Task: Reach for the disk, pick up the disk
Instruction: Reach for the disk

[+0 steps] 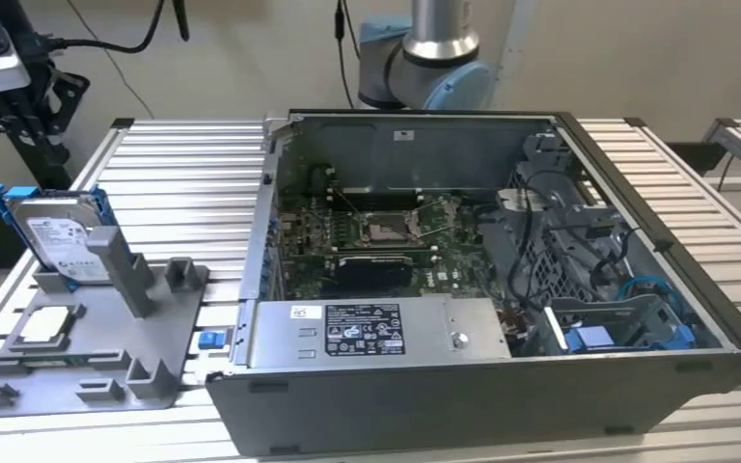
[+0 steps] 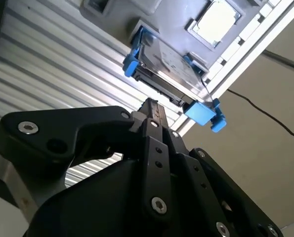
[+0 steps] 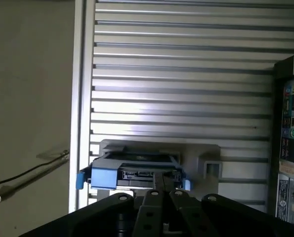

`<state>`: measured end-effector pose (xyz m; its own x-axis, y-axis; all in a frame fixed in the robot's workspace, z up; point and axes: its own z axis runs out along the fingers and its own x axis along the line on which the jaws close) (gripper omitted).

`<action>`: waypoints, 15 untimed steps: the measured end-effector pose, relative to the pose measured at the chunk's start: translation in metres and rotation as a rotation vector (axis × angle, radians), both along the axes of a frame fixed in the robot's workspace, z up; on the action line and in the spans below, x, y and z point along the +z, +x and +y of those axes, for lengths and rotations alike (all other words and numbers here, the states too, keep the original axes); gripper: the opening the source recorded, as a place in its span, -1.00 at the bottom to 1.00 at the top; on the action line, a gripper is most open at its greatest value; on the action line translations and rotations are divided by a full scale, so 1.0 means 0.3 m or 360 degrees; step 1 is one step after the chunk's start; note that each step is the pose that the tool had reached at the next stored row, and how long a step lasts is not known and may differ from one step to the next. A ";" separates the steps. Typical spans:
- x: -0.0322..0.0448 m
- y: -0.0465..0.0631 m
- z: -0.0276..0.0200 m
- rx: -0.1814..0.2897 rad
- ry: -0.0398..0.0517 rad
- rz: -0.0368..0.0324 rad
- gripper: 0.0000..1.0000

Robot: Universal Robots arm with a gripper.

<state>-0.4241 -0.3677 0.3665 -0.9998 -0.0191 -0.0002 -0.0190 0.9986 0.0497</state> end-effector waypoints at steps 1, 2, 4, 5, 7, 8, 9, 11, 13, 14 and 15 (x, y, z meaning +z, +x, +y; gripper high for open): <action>0.000 -0.014 0.001 0.0000 0.0000 0.0000 -1.00; 0.000 -0.026 0.003 0.0000 0.0000 0.0000 -1.00; -0.001 -0.050 0.006 0.0000 0.0000 0.0000 -1.00; -0.001 -0.063 0.007 0.0000 0.0000 0.0000 -1.00; -0.002 -0.088 0.007 0.0000 0.0000 0.0000 -1.00; -0.002 -0.091 0.005 0.0000 0.0000 0.0000 -1.00; -0.002 -0.092 0.002 0.0000 0.0000 0.0000 -1.00; -0.003 -0.097 -0.008 0.0000 0.0000 0.0000 -1.00; -0.005 -0.108 -0.022 0.0000 0.0000 0.0000 -1.00; -0.006 -0.112 -0.035 0.0000 0.0000 0.0000 -1.00; -0.007 -0.115 -0.046 0.0000 0.0000 0.0000 -1.00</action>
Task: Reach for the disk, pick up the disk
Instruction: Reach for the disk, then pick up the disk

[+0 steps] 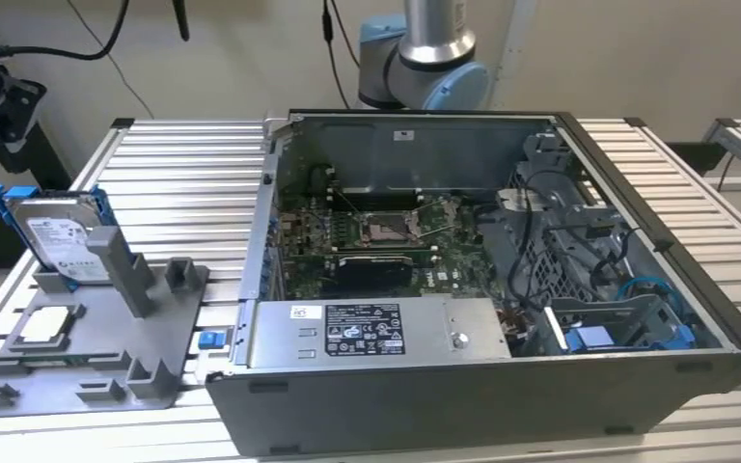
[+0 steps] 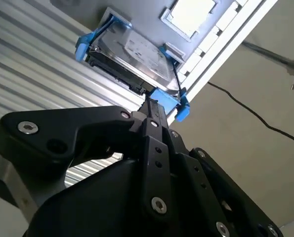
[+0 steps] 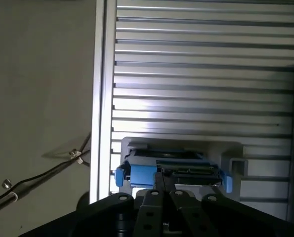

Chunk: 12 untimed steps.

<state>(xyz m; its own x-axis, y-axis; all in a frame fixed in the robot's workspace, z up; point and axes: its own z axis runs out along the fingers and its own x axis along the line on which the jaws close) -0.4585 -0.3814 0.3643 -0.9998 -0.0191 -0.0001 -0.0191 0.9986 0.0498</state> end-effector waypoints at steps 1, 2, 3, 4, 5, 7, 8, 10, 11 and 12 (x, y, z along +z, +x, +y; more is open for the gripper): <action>-0.001 -0.004 -0.005 0.0000 0.0000 0.0000 -1.00; -0.003 -0.008 -0.008 0.0000 0.0000 0.0000 -1.00; -0.004 -0.010 -0.011 0.0000 0.0000 0.0000 -1.00; -0.004 -0.012 -0.012 0.0000 0.0000 0.0000 -1.00; -0.004 -0.012 -0.012 0.0000 0.0000 0.0000 -1.00; -0.004 -0.012 -0.012 0.0000 0.0000 0.0000 -1.00; -0.004 -0.012 -0.012 0.0000 0.0000 0.0000 -1.00; -0.004 -0.012 -0.012 0.0001 0.0000 0.0000 -1.00; -0.004 -0.012 -0.012 0.0010 0.0000 0.0000 -1.00; -0.004 -0.013 -0.012 0.0033 0.0000 0.0000 -1.00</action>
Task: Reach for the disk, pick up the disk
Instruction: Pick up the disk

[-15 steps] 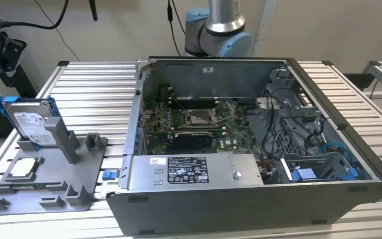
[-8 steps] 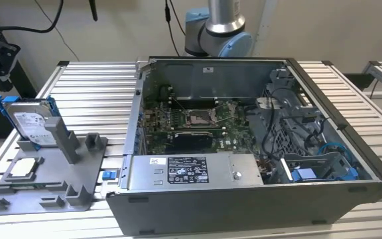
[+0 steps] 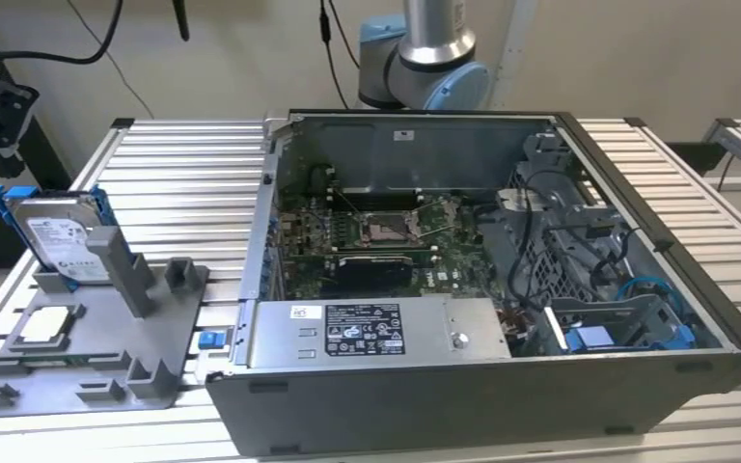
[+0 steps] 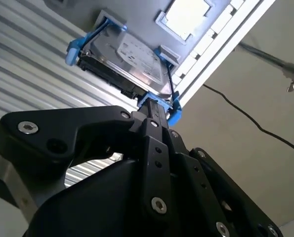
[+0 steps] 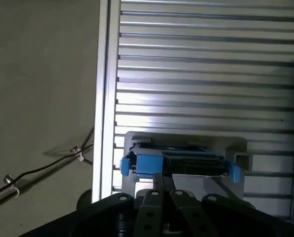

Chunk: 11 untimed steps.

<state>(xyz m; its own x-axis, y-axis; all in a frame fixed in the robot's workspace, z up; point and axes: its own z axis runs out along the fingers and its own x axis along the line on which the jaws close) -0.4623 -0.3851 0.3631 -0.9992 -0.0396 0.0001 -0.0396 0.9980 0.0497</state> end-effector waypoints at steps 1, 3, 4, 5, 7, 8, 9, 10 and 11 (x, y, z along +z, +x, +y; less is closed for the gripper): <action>0.000 0.000 0.000 0.0058 0.0000 0.0000 -1.00; 0.000 0.000 0.000 0.0116 -0.0001 0.0000 -1.00; 0.000 0.000 0.000 0.0146 -0.0001 0.0000 -1.00; 0.000 0.000 0.000 0.0174 -0.0002 0.0000 -1.00; 0.000 0.000 0.000 0.0232 -0.0002 0.0000 -1.00; 0.000 -0.001 0.000 0.0260 -0.0002 0.0000 -1.00; 0.000 -0.001 0.000 0.0291 -0.0002 0.0000 -1.00; 0.000 -0.001 0.000 0.0320 -0.0003 0.0000 -1.00; 0.000 -0.001 0.000 0.0348 -0.0003 0.0000 -1.00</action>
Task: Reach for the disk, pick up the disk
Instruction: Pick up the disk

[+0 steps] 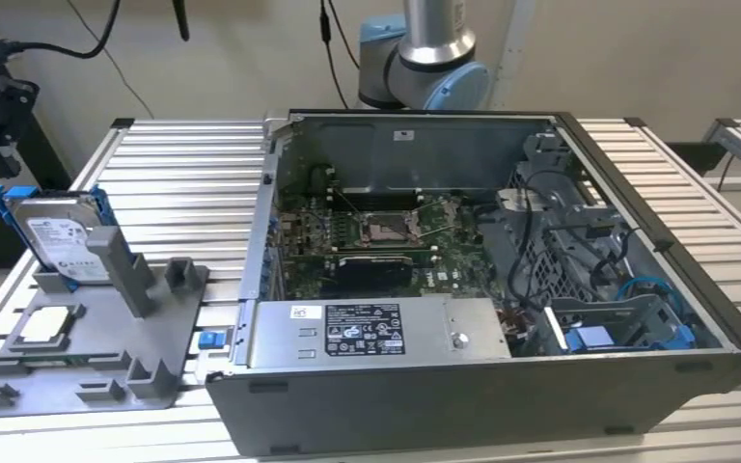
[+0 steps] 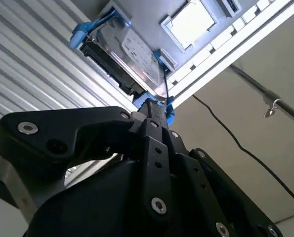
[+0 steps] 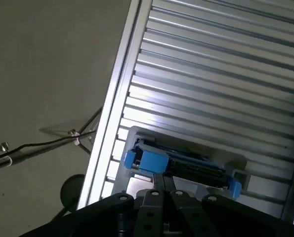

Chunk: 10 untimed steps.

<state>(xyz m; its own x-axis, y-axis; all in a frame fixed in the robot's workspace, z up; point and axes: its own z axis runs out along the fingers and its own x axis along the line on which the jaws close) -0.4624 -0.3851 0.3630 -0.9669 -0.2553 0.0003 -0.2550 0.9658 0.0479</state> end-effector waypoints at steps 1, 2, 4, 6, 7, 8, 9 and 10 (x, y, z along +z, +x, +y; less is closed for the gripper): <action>0.000 0.000 0.000 0.0029 0.0000 0.0000 -1.00; 0.000 0.000 0.000 0.0058 0.0000 0.0000 -1.00; 0.000 0.000 0.000 0.0115 -0.0001 0.0000 -1.00; 0.000 0.000 0.000 0.0174 -0.0001 0.0000 -1.00; 0.000 0.000 0.000 0.0204 -0.0001 0.0000 -1.00; 0.000 0.000 0.000 0.0232 -0.0002 0.0000 -1.00; 0.000 0.000 0.000 0.0261 -0.0002 0.0000 -1.00; 0.000 0.000 0.000 0.0290 -0.0002 0.0000 -1.00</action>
